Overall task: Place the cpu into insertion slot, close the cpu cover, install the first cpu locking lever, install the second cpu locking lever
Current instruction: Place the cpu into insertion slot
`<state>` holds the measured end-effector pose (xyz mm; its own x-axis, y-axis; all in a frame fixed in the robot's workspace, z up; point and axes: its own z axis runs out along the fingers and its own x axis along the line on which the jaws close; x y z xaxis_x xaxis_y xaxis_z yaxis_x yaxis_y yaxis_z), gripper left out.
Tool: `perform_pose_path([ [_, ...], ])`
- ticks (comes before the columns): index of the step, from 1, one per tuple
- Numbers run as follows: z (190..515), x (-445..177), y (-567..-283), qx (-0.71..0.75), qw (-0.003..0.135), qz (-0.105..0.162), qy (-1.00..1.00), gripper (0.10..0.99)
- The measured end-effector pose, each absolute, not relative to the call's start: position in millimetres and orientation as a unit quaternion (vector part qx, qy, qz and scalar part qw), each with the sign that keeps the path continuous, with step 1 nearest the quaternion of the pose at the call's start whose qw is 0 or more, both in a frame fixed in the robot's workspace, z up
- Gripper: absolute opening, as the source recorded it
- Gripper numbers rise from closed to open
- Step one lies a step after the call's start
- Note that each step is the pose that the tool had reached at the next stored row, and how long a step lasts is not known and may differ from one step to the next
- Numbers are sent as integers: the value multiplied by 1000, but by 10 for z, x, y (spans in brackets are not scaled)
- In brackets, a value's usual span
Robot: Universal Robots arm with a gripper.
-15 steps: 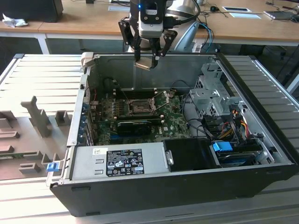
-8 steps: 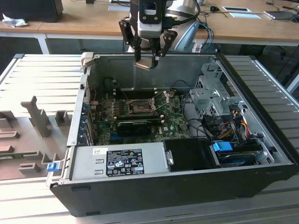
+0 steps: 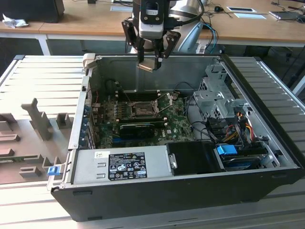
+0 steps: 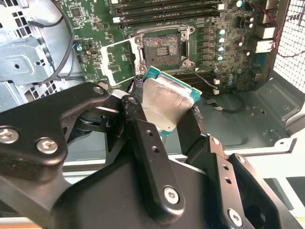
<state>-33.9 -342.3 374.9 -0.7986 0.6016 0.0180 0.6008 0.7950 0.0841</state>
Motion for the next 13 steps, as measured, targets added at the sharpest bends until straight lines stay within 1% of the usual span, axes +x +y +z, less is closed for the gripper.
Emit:
perform_pose_path([
  [13, 3748, -339, -3423, 367, 7, 43, 929, 529],
])
